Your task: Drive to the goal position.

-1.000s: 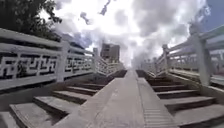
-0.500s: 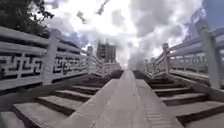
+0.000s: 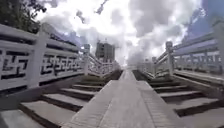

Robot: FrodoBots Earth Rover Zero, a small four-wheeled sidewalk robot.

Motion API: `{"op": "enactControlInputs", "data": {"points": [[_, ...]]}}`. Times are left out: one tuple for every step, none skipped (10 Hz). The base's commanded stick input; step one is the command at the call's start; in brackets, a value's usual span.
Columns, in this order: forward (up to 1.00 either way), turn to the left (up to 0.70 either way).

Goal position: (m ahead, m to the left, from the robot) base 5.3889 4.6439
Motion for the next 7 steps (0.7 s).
{"op": "enactControlInputs", "data": {"points": [[0.7,0.0],[0.7,0.0],[0.7,0.0],[0.7,0.0],[0.7,0.0],[0.7,-0.02],[0.7,-0.12]]}}
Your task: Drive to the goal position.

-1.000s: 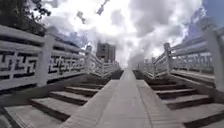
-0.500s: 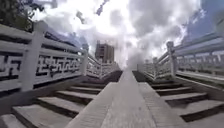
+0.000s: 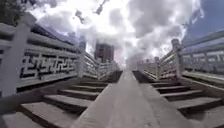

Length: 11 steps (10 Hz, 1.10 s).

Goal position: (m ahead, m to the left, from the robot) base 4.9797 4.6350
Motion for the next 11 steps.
{"op": "enactControlInputs", "data": {"points": [[0.7,-0.14],[0.7,-0.14],[0.7,-0.1],[0.7,-0.03],[0.7,0.0],[0.7,0.0],[0.7,0.0],[0.7,0.0],[0.7,0.0],[0.7,0.0],[0.7,0.0]]}}
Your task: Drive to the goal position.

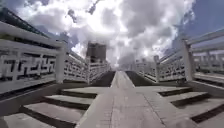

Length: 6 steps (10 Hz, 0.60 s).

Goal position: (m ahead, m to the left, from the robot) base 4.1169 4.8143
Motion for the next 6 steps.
{"op": "enactControlInputs", "data": {"points": [[0.7,0.0],[0.7,0.0],[0.7,0.0],[0.7,0.0],[0.7,0.0],[0.7,0.0]]}}
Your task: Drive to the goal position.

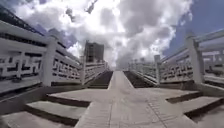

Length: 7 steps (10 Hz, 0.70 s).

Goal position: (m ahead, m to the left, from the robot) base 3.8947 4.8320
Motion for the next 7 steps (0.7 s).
{"op": "enactControlInputs", "data": {"points": [[0.7,0.0],[0.7,0.0],[0.7,0.0],[0.7,0.0],[0.7,0.0],[0.7,0.0],[0.7,0.0]]}}
